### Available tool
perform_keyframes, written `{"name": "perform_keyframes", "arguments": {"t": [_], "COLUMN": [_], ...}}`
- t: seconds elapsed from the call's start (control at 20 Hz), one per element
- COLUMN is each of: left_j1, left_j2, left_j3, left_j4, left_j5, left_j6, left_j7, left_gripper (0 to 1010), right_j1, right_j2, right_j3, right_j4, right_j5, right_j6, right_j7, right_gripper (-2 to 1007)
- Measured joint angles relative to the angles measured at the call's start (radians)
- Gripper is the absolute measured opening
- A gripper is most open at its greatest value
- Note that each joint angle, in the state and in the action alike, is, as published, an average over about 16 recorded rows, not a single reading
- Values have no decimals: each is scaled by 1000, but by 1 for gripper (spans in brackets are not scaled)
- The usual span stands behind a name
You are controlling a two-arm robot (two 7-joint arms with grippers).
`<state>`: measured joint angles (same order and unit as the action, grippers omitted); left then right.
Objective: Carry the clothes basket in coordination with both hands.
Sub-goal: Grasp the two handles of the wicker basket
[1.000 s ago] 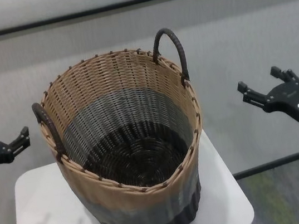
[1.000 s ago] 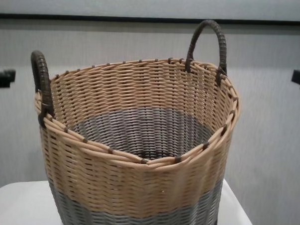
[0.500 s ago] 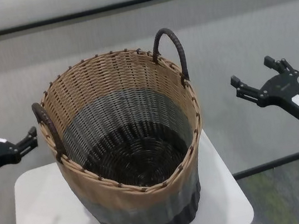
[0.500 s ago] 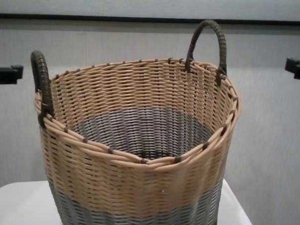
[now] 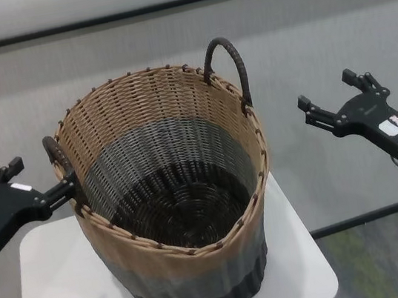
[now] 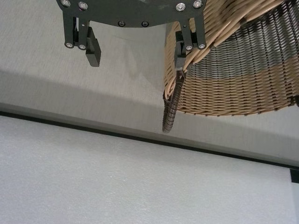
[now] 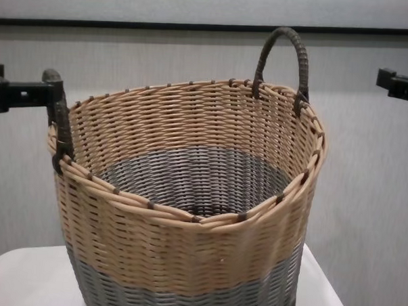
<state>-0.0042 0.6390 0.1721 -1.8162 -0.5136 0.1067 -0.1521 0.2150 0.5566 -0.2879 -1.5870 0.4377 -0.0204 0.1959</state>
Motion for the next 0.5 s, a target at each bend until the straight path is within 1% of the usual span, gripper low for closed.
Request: {"name": "perform_keyframes", "arguments": {"t": [0.25, 0.5], "left_j1": [8, 4], "left_j2": [-17, -34], "left_j3": [-8, -7], "left_j4": [-18, -22], "left_j5": [-19, -26], "left_j6": [14, 33], "left_j7": [-22, -41], "left_gripper": [1002, 1002], "right_j1": [21, 51], "right_j2": [-23, -52], "right_j3": [2, 2], "right_j4": [12, 36], "right_j5": [-9, -15], "right_j6": [18, 34], "right_j7": [6, 13], "right_gripper": [1000, 1000]}}
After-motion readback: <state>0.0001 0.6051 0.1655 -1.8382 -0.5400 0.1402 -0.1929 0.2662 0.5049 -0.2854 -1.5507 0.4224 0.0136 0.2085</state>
